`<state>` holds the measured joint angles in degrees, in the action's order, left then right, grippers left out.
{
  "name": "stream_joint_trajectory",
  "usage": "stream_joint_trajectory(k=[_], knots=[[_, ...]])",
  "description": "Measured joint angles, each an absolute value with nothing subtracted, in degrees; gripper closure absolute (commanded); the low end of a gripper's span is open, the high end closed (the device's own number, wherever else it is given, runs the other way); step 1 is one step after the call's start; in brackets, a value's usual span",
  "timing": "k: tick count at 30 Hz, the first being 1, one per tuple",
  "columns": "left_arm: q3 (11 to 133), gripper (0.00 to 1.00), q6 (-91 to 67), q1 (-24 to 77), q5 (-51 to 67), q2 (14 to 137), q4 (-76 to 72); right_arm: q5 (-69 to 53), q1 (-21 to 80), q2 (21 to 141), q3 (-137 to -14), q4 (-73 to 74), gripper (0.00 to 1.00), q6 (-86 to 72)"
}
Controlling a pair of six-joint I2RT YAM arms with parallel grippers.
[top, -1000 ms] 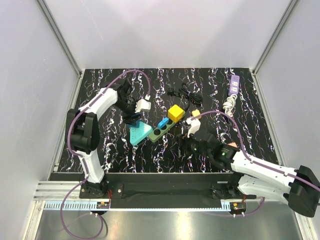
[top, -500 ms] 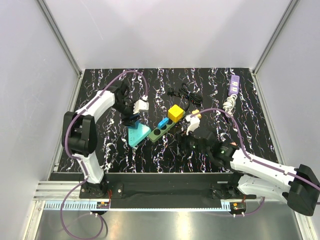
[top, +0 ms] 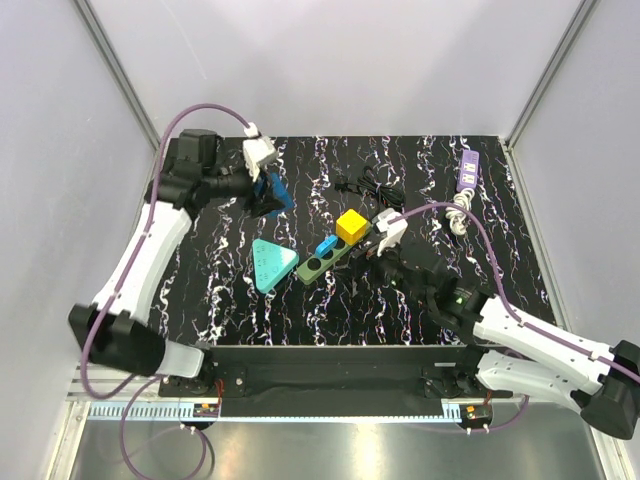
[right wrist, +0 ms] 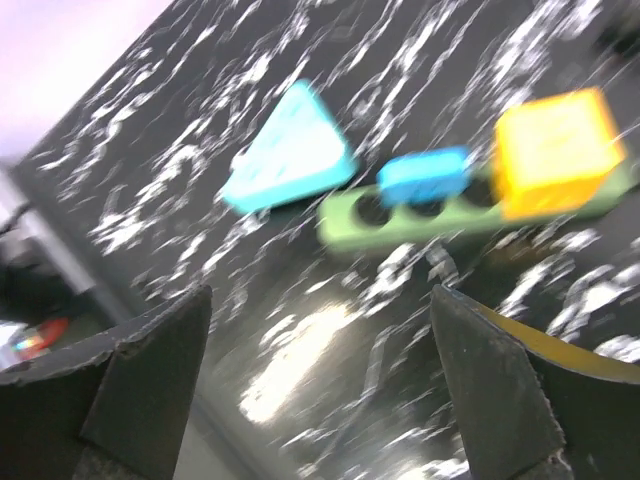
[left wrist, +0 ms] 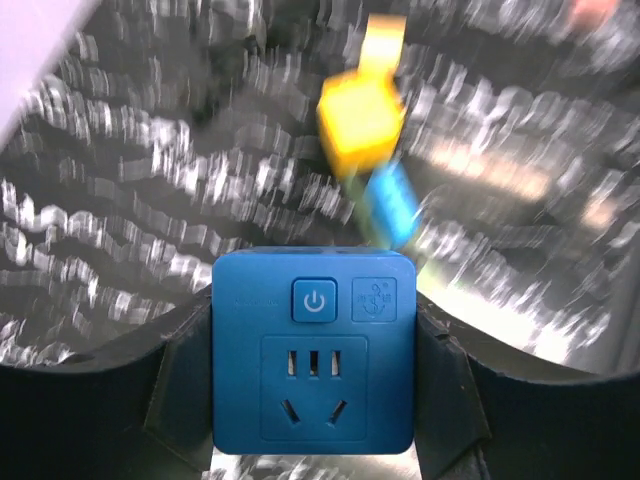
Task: Insert the plug
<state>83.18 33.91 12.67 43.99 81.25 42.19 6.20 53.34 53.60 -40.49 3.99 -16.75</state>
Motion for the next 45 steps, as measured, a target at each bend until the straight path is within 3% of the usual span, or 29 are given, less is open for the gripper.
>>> stream_joint_trajectory(k=[9,15,29,36,37,38,40,41,44,45], knots=[[80.2,1.0,-18.7,16.9,52.0,73.3,16.8,8.9,53.4,52.5,-40.1,-12.1,0.0,11.6],[72.4,1.0,-40.4,21.0,54.8,72.2,1.5,5.9,53.5,52.1,-40.1,-23.3,0.0,25.0],[63.4,1.0,-60.5,24.1,55.1,68.4,-16.8,-5.7,55.1,58.5,-46.0,-29.4,0.0,35.0],[62.4,0.94,-60.9,26.0,55.0,68.0,-17.2,-6.8,55.5,58.8,-46.0,-31.9,0.12,36.2],[62.0,0.87,-60.8,26.3,54.9,67.9,-17.1,-7.0,55.5,58.8,-46.0,-32.2,0.15,36.2],[61.6,0.84,-60.6,26.6,54.8,67.9,-16.8,-7.0,55.5,58.8,-46.0,-32.4,0.26,36.3],[60.9,0.77,-60.2,27.0,53.9,67.9,-16.7,-7.9,55.7,58.9,-45.9,-31.8,0.54,36.5],[60.7,0.69,-60.0,27.0,53.9,67.7,-16.3,-7.5,55.9,58.9,-45.7,-31.8,0.73,36.7],[60.4,0.51,-58.9,27.0,53.9,67.0,-15.3,-7.9,56.0,58.8,-45.3,-31.9,0.91,36.7],[60.5,0.51,-58.1,27.0,54.1,66.8,-14.5,-8.2,56.1,58.7,-45.1,-31.9,0.97,36.9]])
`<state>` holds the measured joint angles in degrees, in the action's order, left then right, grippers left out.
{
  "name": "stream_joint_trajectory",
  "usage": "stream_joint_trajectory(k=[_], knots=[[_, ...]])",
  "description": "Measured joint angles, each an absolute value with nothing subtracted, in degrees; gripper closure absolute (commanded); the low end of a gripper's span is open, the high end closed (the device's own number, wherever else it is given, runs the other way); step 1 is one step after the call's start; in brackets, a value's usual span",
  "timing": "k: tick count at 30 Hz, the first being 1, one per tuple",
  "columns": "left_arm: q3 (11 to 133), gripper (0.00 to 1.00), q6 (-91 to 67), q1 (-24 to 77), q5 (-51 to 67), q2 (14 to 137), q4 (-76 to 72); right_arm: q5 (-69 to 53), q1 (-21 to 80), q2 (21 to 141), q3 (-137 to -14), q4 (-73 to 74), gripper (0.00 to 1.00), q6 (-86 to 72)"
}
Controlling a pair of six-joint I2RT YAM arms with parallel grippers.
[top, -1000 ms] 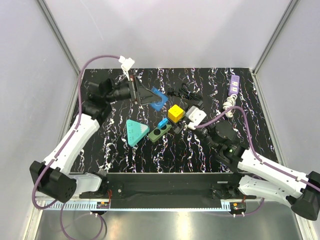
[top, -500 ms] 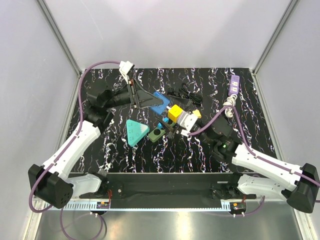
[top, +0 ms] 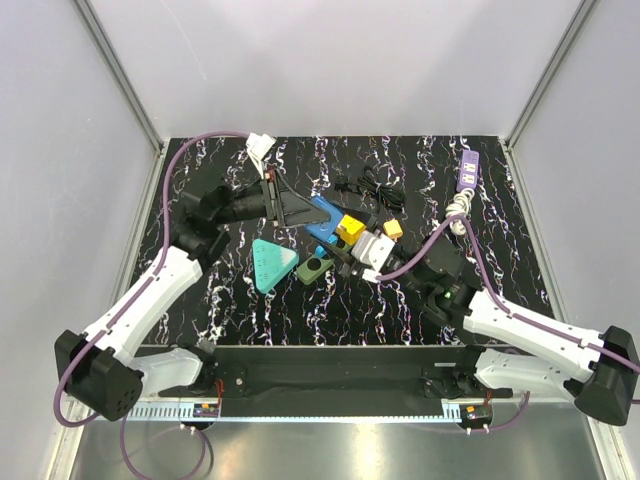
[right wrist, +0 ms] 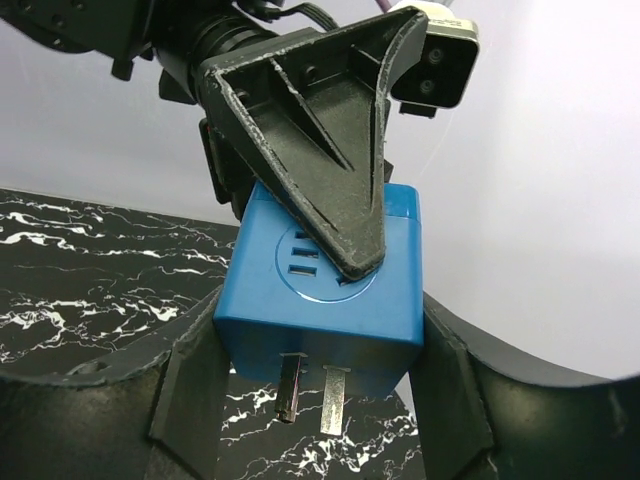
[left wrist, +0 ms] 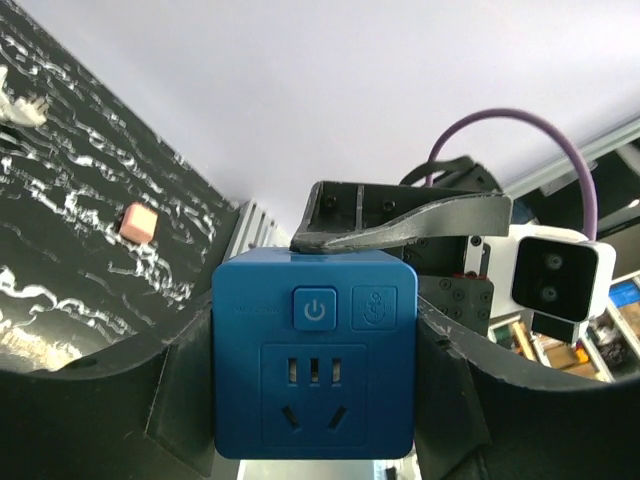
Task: Insert the plug
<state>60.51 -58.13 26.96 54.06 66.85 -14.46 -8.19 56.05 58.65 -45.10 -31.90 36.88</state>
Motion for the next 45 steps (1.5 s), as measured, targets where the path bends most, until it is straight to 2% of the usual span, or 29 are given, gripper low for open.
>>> stream_joint_trajectory(k=[6,13,37,39,40,43,45], knots=[[66.1,0.51,-49.6,27.7,58.2,67.3,-1.7,-10.3,56.6,55.3,-42.9,-30.8,1.0,38.7],[66.8,0.5,-45.8,28.4,61.9,67.3,4.3,-13.7,56.9,52.4,-42.1,-26.1,1.0,39.4],[66.8,0.39,-42.6,28.4,65.3,67.6,8.1,-15.9,57.0,51.5,-41.8,-23.6,1.0,39.5],[66.8,0.37,-42.5,28.3,65.7,67.9,8.2,-15.7,57.0,51.5,-41.5,-23.6,1.0,39.5],[66.8,0.3,-42.4,28.2,65.9,68.1,8.3,-15.7,57.0,51.5,-41.5,-23.6,1.0,39.4],[66.8,0.31,-41.9,28.0,67.5,68.5,8.8,-14.9,57.0,51.4,-41.1,-23.7,1.0,39.4],[66.8,0.36,-41.7,27.5,68.3,68.5,9.3,-14.2,57.0,51.4,-41.1,-23.7,1.0,39.4]])
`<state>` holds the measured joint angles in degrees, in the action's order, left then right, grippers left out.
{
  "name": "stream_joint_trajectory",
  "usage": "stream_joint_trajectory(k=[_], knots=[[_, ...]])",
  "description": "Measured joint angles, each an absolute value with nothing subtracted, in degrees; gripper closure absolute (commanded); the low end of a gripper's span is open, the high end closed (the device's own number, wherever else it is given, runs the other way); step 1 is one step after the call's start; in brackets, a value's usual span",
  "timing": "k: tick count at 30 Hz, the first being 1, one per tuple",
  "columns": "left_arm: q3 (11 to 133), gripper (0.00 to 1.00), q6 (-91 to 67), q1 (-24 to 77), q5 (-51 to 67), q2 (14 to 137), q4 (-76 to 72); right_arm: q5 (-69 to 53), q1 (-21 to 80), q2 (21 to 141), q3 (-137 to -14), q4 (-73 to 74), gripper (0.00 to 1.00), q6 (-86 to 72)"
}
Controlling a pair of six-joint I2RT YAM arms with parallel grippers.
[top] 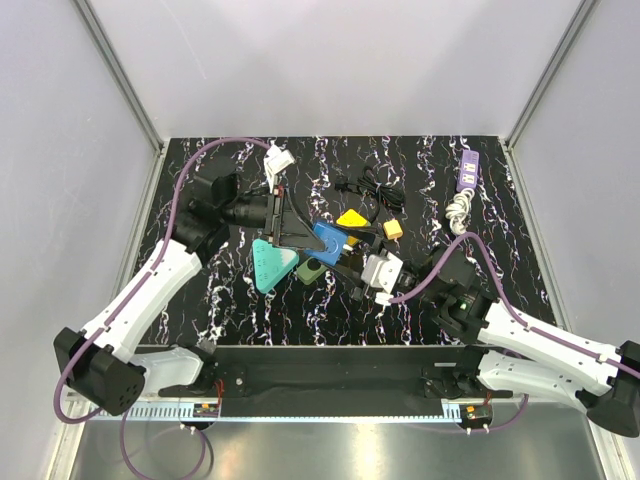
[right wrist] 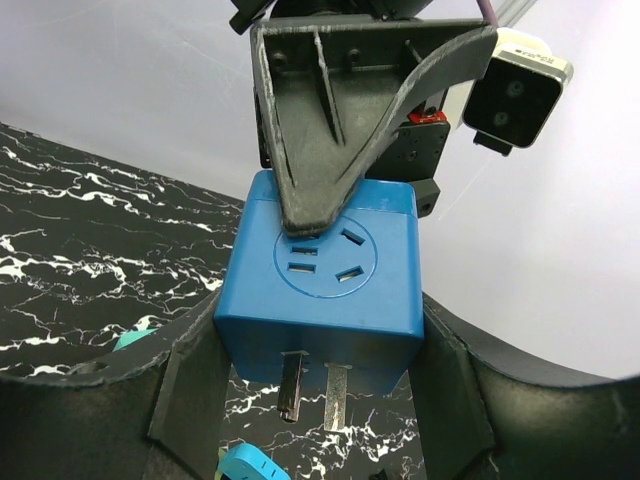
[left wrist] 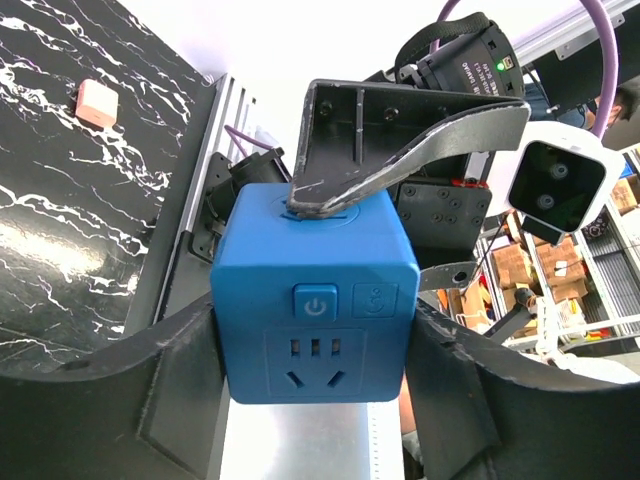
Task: Insert the plug
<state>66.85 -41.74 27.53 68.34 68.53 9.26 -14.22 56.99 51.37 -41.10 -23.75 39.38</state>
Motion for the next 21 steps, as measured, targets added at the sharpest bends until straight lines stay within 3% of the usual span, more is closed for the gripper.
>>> stream_joint_trajectory(k=[2,4,7,9,12,14,16,17,21], knots=[[66.8,0.36,-41.5,27.4,68.7,68.6,9.3,-14.2,57.0,51.4,-41.1,-23.9,1.0,39.3],[66.8,0.44,-41.4,27.4,68.9,68.8,9.4,-14.1,57.0,51.3,-41.1,-23.8,1.0,39.3],[66.8,0.84,-41.3,27.3,69.3,69.0,9.4,-14.1,57.0,51.3,-41.0,-23.7,1.0,39.2],[66.8,0.98,-41.4,27.3,69.5,69.2,9.4,-14.2,57.0,51.4,-41.0,-23.7,0.98,38.9],[66.8,1.0,-41.4,27.3,69.9,69.5,9.4,-14.2,57.0,51.4,-41.0,-23.6,0.75,38.2],[66.8,1.0,-41.6,27.2,70.4,70.0,9.4,-14.2,56.9,51.4,-41.0,-23.4,0.46,37.5],[67.0,1.0,-41.2,27.1,70.9,70.7,10.1,-14.2,56.7,51.4,-40.9,-22.8,0.24,36.6],[67.5,1.0,-40.2,26.9,71.2,71.2,11.5,-14.2,56.7,51.4,-40.8,-22.7,0.03,36.1],[73.1,1.0,-29.8,24.8,71.0,73.8,22.9,-14.1,56.5,50.3,-40.2,-22.0,0.0,33.4]])
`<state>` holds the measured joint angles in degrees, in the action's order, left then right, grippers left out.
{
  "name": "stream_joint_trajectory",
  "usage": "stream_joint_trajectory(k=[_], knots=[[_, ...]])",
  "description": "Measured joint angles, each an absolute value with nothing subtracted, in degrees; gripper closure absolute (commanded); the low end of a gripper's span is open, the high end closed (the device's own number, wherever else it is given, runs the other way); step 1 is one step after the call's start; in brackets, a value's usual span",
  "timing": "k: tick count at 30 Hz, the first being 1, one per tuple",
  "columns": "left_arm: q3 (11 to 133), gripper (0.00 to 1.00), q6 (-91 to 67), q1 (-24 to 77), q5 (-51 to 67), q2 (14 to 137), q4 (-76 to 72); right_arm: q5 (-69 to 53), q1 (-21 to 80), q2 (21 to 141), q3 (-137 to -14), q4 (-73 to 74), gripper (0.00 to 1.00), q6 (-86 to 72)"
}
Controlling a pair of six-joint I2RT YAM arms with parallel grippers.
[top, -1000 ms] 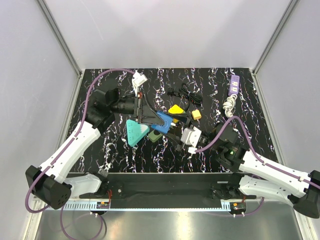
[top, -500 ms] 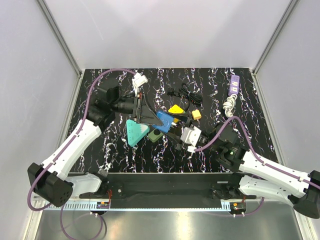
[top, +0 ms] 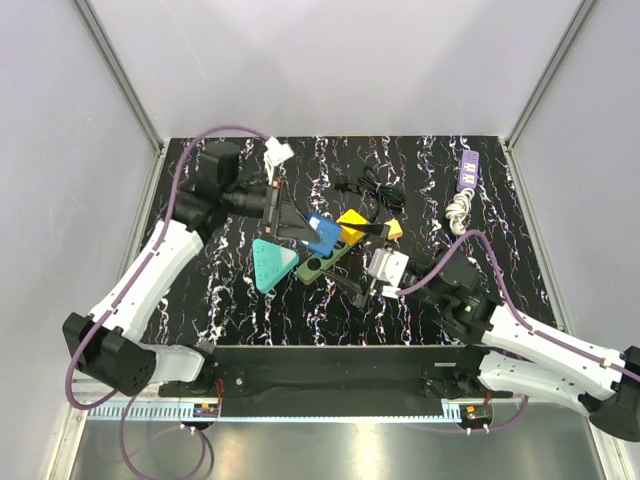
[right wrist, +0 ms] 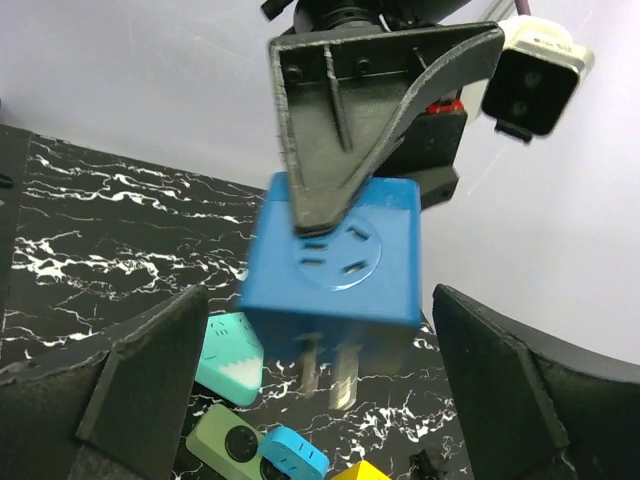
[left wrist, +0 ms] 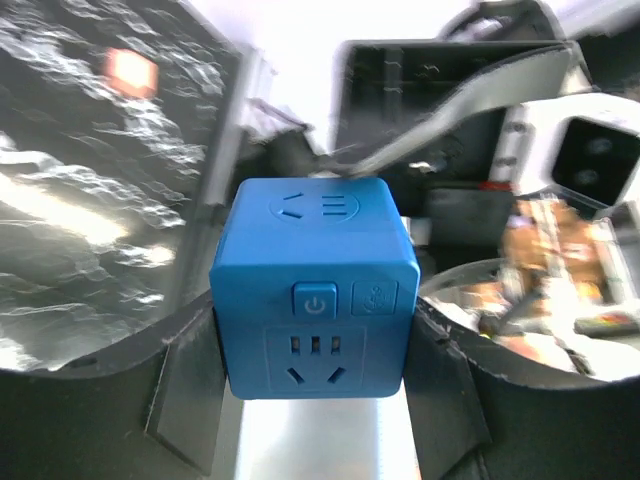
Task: Insert the plug
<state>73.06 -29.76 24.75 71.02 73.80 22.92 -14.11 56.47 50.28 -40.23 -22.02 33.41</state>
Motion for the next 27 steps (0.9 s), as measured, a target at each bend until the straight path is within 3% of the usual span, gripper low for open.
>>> stream_joint_trajectory(k=[5,9,14,27], knots=[[79.9,1.0,-6.9,21.6,60.4,74.7,37.2,-12.5,56.4,44.7,-36.9,-21.5,0.0,28.1],[79.5,1.0,8.4,21.6,47.1,73.1,43.6,-9.2,56.4,40.4,-33.4,-21.5,0.0,23.2],[74.1,1.0,24.4,19.7,38.5,69.3,46.7,-5.1,56.4,38.4,-31.3,-20.6,0.0,16.3],[65.2,1.0,54.2,15.1,34.0,72.9,49.6,3.4,56.3,30.4,-27.6,-19.0,0.0,2.6]])
